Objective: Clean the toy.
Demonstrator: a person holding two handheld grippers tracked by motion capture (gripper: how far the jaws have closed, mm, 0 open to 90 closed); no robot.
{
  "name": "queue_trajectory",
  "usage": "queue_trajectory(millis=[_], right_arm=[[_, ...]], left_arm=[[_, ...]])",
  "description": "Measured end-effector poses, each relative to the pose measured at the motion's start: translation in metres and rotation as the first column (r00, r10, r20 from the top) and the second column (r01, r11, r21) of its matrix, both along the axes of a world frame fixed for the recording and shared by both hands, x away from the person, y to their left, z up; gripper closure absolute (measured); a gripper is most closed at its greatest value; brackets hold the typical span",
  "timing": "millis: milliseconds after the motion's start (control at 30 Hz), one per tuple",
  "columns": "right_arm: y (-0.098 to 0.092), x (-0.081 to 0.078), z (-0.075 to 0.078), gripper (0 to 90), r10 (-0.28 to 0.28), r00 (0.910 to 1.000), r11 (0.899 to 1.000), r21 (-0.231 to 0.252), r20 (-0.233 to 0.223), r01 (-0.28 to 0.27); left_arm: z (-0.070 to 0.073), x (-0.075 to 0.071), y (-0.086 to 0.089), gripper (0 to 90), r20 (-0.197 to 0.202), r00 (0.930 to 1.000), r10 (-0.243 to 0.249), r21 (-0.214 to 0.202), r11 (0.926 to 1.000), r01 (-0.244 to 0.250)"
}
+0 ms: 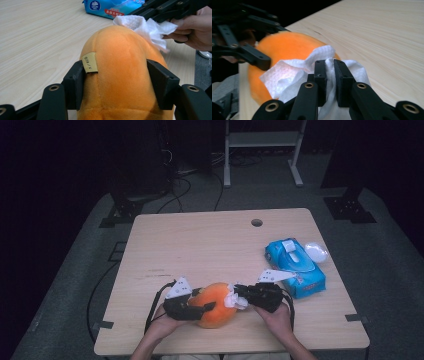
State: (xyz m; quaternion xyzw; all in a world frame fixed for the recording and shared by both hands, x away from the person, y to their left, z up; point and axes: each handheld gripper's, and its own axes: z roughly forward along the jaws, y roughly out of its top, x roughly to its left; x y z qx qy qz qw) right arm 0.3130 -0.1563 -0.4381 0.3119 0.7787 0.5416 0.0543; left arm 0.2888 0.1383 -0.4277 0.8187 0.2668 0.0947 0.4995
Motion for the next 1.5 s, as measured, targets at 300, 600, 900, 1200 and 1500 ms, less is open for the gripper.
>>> queue_trajectory(millis=[300,600,900,1200,1500], right_arm=[[0.006,-0.010,0.013,80.4,0.011,0.9978,1.000,0.018,0.065,-0.012],[-0.001,-0.002,0.007,80.5,-0.010,0.9997,0.998,0.056,0.021,0.009],[0.010,-0.015,0.018,80.4,0.047,0.9941,0.998,0.044,0.097,-0.052],[-0.005,0.002,0.005,80.4,-0.029,0.9996,0.999,0.042,0.003,0.028],[0.006,-0.008,0.015,80.4,0.024,0.9977,0.999,0.025,0.064,-0.026]], left_arm=[[0.009,-0.013,-0.013,43.1,0.166,0.9858,0.022,0.037,0.9989,-0.029],[0.008,-0.016,-0.020,32.2,0.181,0.9819,-0.055,0.070,0.9966,0.043],[0.005,-0.014,-0.013,38.9,0.140,0.9877,-0.070,0.074,0.9954,0.061],[0.004,-0.018,-0.018,41.8,0.164,0.9798,-0.115,0.096,0.9903,0.101],[0.004,-0.021,-0.022,37.9,0.169,0.9730,-0.157,0.105,0.9844,0.141]])
